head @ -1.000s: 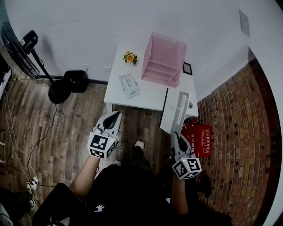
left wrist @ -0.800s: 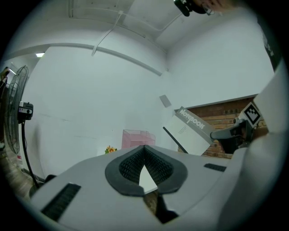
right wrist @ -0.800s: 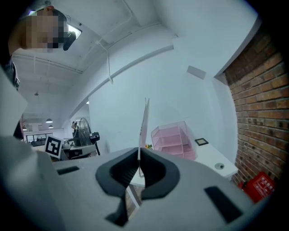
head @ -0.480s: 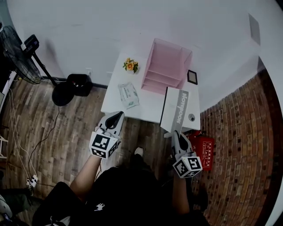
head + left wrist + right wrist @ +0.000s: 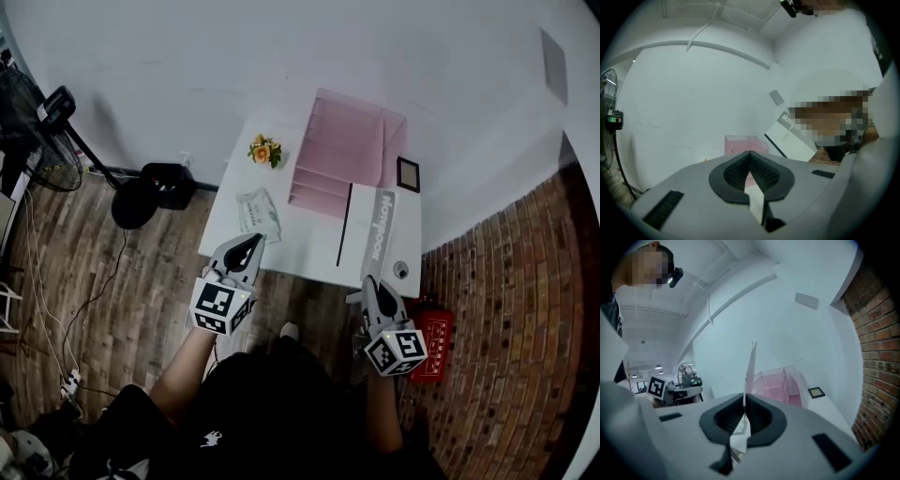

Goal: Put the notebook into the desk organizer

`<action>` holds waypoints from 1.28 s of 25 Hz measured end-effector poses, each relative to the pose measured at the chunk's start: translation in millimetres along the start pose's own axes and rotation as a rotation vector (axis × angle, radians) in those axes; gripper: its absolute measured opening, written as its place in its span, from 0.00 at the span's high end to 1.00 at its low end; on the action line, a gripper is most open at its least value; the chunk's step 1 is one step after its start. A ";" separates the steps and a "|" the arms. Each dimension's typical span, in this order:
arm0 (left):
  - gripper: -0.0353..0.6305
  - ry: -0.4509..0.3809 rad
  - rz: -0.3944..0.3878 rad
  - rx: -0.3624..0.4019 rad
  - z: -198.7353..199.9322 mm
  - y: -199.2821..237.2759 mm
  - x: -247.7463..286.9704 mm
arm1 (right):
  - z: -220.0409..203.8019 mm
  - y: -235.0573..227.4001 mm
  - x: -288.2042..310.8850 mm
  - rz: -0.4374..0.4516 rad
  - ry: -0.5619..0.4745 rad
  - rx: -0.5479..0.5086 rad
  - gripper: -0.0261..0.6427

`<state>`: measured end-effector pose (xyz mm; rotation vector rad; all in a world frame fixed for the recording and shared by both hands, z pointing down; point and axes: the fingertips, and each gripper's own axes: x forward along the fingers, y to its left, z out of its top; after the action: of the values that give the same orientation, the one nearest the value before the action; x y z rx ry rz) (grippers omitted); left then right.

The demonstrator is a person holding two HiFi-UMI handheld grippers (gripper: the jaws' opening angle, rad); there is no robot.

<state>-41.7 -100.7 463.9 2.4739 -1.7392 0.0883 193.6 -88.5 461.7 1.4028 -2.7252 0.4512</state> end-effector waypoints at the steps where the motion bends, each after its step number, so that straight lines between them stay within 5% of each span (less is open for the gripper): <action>1: 0.94 0.002 0.006 0.002 0.2 -1.6 7.0 | 0.8 -6.6 4.5 0.008 0.003 0.003 0.95; 21: 0.94 -0.009 0.123 0.030 13.8 3.4 103.7 | 29.6 -68.2 90.5 0.188 0.014 0.022 0.95; 32: 0.94 -0.010 0.042 0.016 23.2 36.9 139.2 | 41.2 -54.1 139.7 0.165 0.024 0.033 0.95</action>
<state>-29.5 -246.0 459.0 2.4528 -1.8020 0.0943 158.6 -239.9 458.8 1.1757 -2.8383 0.5195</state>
